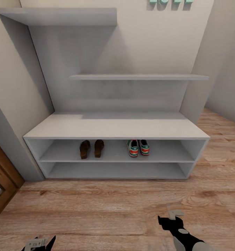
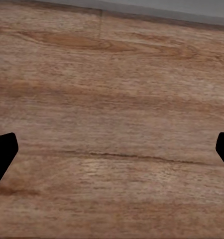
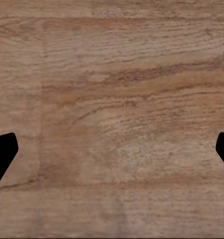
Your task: Pick up the two gym shoes and the two sandals from the corridor floor and place them onto the hallstand (shoe rack) in the corridor, making sure they are on the rack and not on the floor. Arrange them so the two gym shoes are next to each other and the two sandals are next to each other.
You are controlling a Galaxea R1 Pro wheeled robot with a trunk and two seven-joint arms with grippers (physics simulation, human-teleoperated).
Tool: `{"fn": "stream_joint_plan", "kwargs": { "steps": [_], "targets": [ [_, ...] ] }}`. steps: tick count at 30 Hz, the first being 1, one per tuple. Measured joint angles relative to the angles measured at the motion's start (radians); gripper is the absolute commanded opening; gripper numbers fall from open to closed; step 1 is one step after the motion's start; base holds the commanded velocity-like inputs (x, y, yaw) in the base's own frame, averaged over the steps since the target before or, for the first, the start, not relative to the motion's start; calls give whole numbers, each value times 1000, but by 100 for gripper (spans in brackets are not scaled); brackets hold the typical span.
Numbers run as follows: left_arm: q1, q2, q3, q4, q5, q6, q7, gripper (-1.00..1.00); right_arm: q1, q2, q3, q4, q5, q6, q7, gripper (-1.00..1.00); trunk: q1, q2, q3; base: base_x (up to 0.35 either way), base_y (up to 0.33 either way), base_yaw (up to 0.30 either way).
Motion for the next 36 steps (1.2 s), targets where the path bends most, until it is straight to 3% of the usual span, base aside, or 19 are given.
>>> {"fn": "stream_joint_plan", "kwargs": {
  "steps": [14, 33, 36],
  "targets": [
    [0, 2, 1, 0, 1, 0, 2, 100, 55, -10, 0, 3, 0, -90, 3, 100, 0, 0, 0, 0, 0, 0],
    [0, 5, 5, 0, 1, 1, 4, 100, 110, -7, -1, 4, -1, -102, -3, 100, 0, 0, 0, 0, 0, 0],
    [0, 3, 16, 0, 1, 0, 3, 100, 114, -5, -1, 5, -1, -101, -3, 100, -1, 1, 12, 0, 0, 0]
  ]
}}
